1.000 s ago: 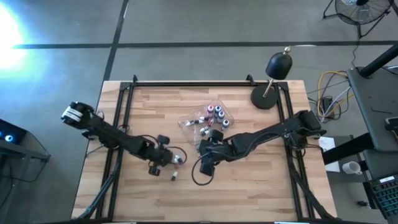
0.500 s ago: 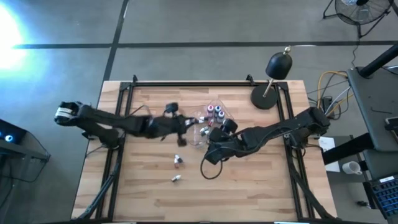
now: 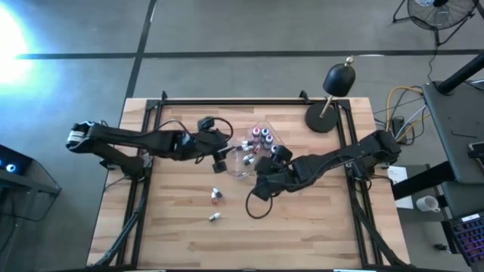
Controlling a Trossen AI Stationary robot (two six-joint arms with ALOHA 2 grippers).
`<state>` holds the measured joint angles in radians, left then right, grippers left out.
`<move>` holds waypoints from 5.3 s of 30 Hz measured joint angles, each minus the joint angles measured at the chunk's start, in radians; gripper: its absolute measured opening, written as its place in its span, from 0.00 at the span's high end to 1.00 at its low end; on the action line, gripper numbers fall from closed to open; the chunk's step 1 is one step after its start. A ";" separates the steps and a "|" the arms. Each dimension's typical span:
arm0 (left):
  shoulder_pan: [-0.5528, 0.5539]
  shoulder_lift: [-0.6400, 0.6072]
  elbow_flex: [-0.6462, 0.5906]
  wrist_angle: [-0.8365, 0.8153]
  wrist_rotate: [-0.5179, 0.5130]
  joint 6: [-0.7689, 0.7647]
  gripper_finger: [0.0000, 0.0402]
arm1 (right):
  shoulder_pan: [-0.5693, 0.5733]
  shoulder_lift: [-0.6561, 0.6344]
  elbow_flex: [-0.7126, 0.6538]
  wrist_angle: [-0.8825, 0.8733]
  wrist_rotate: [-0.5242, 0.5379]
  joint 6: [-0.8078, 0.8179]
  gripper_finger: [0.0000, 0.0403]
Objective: Pick & Place food coloring
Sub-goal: Put the small purple food coloring bottle into the transparent bin, then put the red orange food coloring bottle into the transparent bin
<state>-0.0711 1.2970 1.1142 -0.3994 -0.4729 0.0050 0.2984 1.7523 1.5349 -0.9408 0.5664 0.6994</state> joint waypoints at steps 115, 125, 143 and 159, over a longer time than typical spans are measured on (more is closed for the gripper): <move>-0.447 0.528 0.009 -0.198 0.360 -1.158 0.85 | -0.090 -0.634 -0.745 0.043 0.184 -0.086 0.47; -0.429 0.447 0.085 -0.317 0.293 -1.140 0.93 | -0.090 -0.693 -0.681 0.065 0.193 -0.081 0.47; 0.077 0.299 0.206 -0.174 0.020 -0.657 0.79 | -0.089 -0.750 -0.628 0.062 0.184 -0.067 0.47; -0.167 0.250 0.307 -0.566 0.214 -1.055 0.53 | -0.085 -0.749 -0.656 0.058 0.156 0.002 0.47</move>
<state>-0.2381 1.5471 1.4207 -0.9657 -0.2593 -1.0496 0.2131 1.0031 0.8791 -0.8831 0.7225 0.7013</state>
